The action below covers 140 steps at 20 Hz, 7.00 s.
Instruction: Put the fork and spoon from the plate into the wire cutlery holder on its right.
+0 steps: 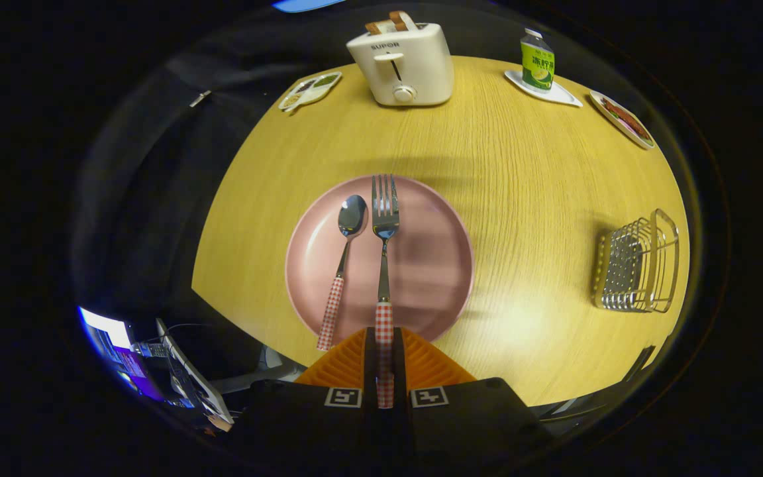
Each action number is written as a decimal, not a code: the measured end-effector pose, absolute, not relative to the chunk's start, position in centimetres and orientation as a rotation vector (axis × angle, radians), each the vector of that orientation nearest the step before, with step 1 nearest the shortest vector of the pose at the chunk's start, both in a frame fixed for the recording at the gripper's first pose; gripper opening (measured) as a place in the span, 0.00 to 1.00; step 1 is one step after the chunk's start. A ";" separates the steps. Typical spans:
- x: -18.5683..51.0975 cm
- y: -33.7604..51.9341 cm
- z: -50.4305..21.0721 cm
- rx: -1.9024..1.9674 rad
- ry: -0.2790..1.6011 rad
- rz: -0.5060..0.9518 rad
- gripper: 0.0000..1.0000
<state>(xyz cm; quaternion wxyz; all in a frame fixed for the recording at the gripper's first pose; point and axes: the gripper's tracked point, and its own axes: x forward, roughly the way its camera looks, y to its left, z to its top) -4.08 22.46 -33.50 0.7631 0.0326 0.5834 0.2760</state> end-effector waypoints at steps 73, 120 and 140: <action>-1.3 23.1 -27.9 0.092 1.496 0.805 0.36; -2.4 16.4 -23.9 -0.067 1.432 0.893 0.08; 0.0 -6.2 -28.0 -0.437 2.032 0.580 0.08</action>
